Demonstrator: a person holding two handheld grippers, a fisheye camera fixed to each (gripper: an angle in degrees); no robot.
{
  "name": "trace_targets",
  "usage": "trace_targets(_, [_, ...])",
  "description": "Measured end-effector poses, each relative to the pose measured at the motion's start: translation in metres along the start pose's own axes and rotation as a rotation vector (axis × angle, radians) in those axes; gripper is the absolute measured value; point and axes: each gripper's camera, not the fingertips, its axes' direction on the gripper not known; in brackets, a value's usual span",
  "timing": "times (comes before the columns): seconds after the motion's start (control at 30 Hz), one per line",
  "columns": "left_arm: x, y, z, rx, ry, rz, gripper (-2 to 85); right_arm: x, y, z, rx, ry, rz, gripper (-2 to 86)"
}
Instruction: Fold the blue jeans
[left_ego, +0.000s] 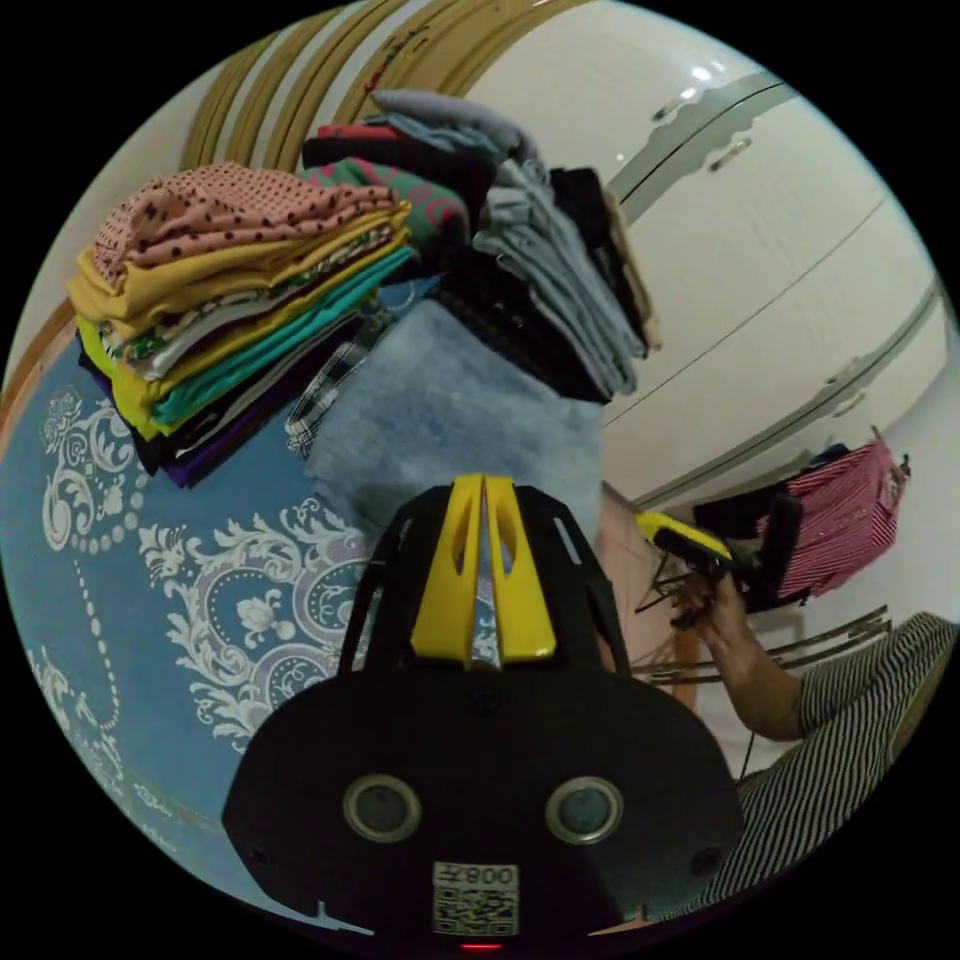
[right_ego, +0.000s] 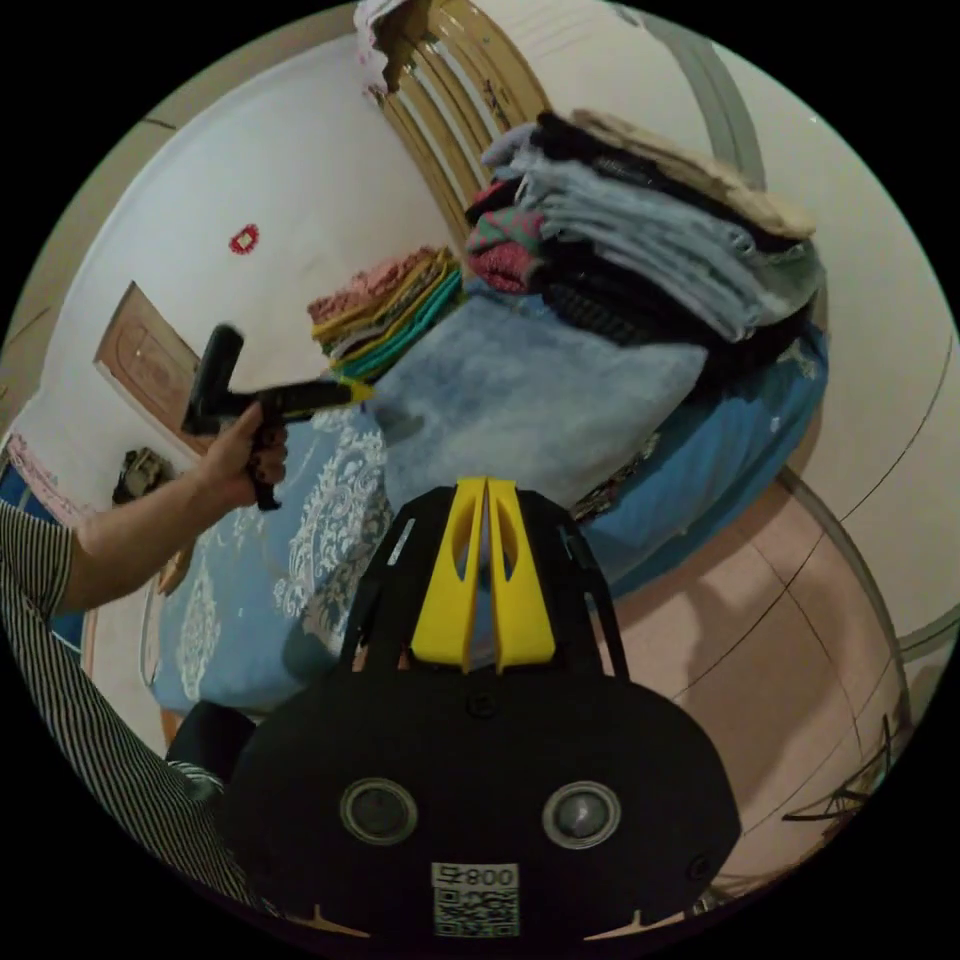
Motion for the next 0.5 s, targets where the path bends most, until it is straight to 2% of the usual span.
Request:
trace_targets(0.1, [0.015,0.017,-0.019,0.020,0.067,0.034,0.5,0.001,-0.042,-0.044,0.156,0.061,-0.041,4.3])
trace_targets(0.2, [0.032,0.038,-0.034,0.021,0.118,0.048,0.5,-0.004,-0.098,-0.076,0.231,0.150,-0.083,8.1])
trace_targets(0.33, [0.052,0.072,-0.056,0.006,0.156,0.020,0.4,-0.020,-0.159,-0.102,0.246,0.231,-0.110,9.6])
trace_targets(0.5, [0.071,0.111,-0.080,-0.045,0.177,-0.053,0.4,-0.057,-0.215,-0.115,0.161,0.328,-0.144,11.1])
